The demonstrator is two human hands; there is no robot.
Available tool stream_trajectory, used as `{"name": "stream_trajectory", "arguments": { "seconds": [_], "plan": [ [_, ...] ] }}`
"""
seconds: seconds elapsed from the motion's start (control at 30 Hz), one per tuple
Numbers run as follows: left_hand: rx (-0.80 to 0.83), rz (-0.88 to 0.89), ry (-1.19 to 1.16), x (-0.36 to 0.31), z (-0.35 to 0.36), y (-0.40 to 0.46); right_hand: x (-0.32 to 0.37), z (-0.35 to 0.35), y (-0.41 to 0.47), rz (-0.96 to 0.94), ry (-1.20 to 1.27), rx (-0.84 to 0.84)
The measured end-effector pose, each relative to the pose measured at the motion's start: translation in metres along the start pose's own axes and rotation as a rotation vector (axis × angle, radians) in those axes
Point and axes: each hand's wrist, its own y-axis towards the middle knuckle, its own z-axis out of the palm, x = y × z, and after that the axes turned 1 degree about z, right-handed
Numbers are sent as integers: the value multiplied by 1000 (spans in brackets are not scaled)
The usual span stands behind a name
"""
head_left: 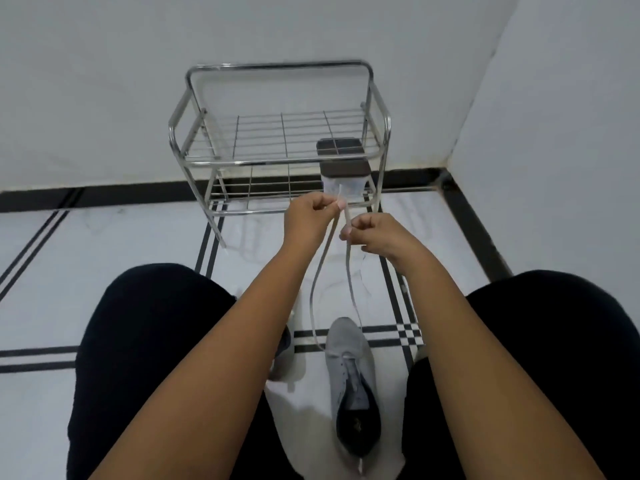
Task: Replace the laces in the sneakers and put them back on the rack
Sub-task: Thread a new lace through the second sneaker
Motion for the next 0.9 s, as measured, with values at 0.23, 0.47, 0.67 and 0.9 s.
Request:
{"name": "stream_trajectory", "arguments": {
  "seconds": [0.23, 0.47, 0.67, 0.9],
  "plan": [
    [-78, -247, 359, 103, 23, -36, -95, -3, 32, 504, 181, -557],
    [272, -706, 637, 218, 54, -137, -178, 44, 12, 540, -110, -353],
    [425, -514, 751, 213, 80, -121, -236, 66, -13, 747, 327, -515],
    [530, -571, 783, 228, 103, -135, -213, 81, 25, 534, 229, -445]
  ]
}}
